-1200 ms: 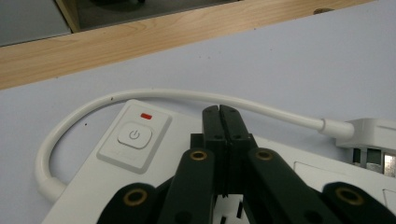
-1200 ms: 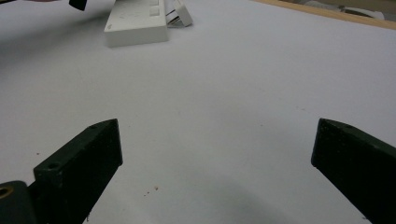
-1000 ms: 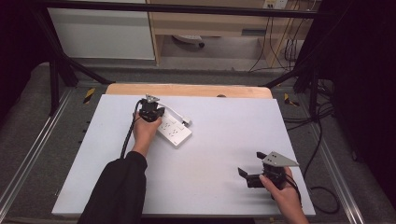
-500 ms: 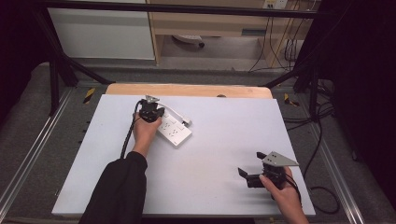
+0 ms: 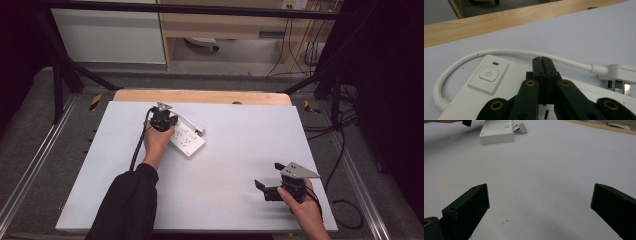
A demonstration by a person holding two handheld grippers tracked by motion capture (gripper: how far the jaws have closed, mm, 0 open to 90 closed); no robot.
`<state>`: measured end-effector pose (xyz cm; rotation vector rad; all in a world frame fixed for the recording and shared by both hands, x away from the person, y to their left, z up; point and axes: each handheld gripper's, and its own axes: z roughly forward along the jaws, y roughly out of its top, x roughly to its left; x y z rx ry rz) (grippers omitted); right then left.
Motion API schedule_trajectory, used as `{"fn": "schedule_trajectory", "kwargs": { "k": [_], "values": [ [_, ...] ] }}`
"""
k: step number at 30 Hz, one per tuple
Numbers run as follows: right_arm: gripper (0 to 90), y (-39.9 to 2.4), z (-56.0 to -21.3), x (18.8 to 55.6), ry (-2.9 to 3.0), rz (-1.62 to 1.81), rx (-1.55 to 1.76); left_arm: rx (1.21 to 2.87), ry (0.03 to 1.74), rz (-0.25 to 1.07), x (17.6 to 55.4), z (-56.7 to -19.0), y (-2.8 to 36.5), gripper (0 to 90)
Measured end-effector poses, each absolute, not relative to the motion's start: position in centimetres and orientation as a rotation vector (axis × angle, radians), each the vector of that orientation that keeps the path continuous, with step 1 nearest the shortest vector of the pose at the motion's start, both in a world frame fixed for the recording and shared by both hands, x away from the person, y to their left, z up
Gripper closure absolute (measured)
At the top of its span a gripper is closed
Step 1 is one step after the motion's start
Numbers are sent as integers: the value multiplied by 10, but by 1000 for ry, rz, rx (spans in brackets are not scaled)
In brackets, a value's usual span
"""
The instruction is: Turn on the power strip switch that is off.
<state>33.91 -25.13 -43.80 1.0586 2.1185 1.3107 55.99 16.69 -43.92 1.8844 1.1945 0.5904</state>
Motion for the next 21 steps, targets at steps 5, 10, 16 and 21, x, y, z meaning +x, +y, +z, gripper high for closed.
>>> {"fn": "schedule_trajectory", "kwargs": {
  "k": [5, 10, 16, 21],
  "values": [
    [23, -251, -438, 339, 2119, 1313, 1065, 1884, 1194, 590, 560, -439, 168, 900],
    [24, -251, -438, 339, 2119, 1311, 1059, 1880, 1195, 591, 560, -438, 170, 900],
    [24, -251, -438, 339, 2119, 1312, 1059, 1870, 1198, 587, 560, -437, 171, 900],
    [24, -251, -438, 339, 2118, 1312, 1058, 1875, 1189, 581, 559, -436, 171, 900]
  ]
}}
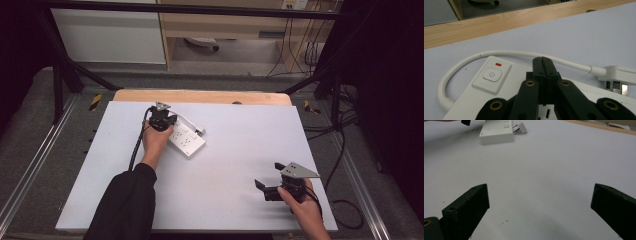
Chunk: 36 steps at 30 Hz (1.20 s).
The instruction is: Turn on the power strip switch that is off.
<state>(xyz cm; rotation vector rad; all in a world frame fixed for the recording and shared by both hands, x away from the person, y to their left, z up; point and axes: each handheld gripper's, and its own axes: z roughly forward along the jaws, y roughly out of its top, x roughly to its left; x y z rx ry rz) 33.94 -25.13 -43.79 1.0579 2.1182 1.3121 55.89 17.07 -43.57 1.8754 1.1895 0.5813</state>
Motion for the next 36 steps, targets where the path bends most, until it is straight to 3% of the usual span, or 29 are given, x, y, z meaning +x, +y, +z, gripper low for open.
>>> {"fn": "schedule_trajectory", "kwargs": {
  "k": [6, 11, 12, 14, 15, 16, 18, 19, 20, 23, 36],
  "values": [
    [23, -251, -438, 339, 2118, 1312, 1062, 1859, 1179, 591, 557, -431, 170, 825],
    [23, -251, -438, 340, 2121, 1306, 1062, 1868, 1180, 570, 554, -429, 169, 617],
    [23, -251, -438, 340, 2121, 1306, 1062, 1860, 1186, 571, 554, -428, 168, 617],
    [23, -251, -438, 340, 2120, 1303, 1065, 1851, 1195, 561, 552, -426, 168, 505],
    [23, -251, -438, 340, 2119, 1304, 1062, 1849, 1197, 552, 552, -425, 168, 406],
    [23, -251, -438, 340, 2119, 1304, 1062, 1853, 1192, 554, 551, -424, 167, 406],
    [23, -251, -438, 340, 2122, 1304, 1060, 1858, 1182, 566, 549, -421, 167, 302],
    [23, -251, -438, 340, 2122, 1304, 1060, 1862, 1185, 569, 547, -420, 166, 302],
    [23, -251, -438, 341, 2120, 1308, 1056, 1870, 1184, 573, 546, -418, 166, 218],
    [23, -252, -437, 341, 2119, 1312, 1055, 1848, 1172, 568, 542, -413, 166, 149],
    [22, -252, -437, 341, 2119, 1318, 1060, 1821, 1123, 543, 527, -399, 170, 109]
  ]
}}
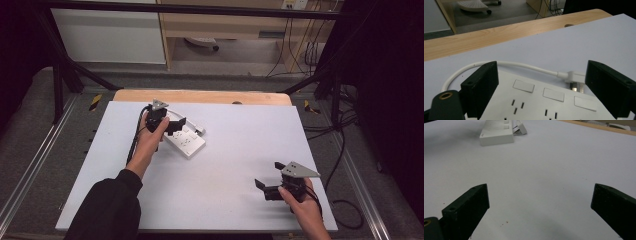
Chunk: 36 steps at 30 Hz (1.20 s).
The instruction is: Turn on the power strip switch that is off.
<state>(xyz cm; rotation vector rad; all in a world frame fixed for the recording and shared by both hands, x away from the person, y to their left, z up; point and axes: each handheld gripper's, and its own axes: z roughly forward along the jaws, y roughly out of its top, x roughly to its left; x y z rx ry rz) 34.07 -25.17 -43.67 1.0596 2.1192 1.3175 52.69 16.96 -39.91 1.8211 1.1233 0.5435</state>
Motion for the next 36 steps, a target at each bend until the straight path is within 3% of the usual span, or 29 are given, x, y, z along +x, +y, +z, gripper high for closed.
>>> {"fn": "schedule_trajectory", "kwargs": {
  "k": [36],
  "values": [
    [23, -249, -438, 341, 2134, 1304, 1056, 1808, 1040, 503, 478, -374, 194, 85]
  ]
}}
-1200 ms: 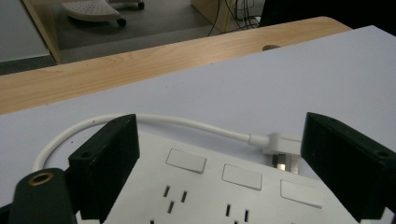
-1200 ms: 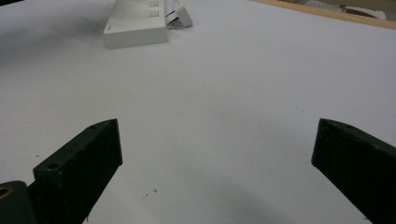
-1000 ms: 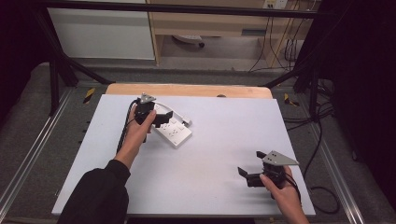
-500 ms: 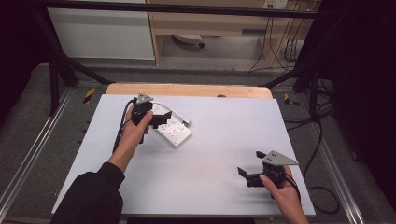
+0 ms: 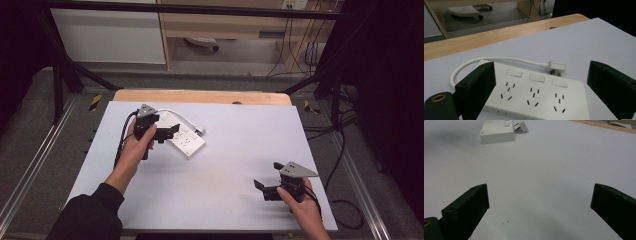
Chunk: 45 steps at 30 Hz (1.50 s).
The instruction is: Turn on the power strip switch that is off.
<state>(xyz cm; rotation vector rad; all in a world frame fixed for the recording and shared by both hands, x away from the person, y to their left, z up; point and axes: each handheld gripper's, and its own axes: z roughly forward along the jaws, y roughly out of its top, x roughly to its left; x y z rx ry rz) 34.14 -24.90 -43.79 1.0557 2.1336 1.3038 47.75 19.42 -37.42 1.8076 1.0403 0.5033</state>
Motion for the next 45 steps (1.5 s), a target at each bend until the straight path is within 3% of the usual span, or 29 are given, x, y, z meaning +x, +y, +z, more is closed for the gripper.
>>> {"fn": "schedule_trajectory", "kwargs": {
  "k": [23, 45],
  "values": [
    [22, -248, -439, 342, 2124, 1299, 1072, 1754, 1018, 510, 419, -370, 237, 75],
    [22, -251, -439, 344, 2115, 1296, 1085, 1712, 1059, 520, 357, -394, 272, 81]
  ]
}}
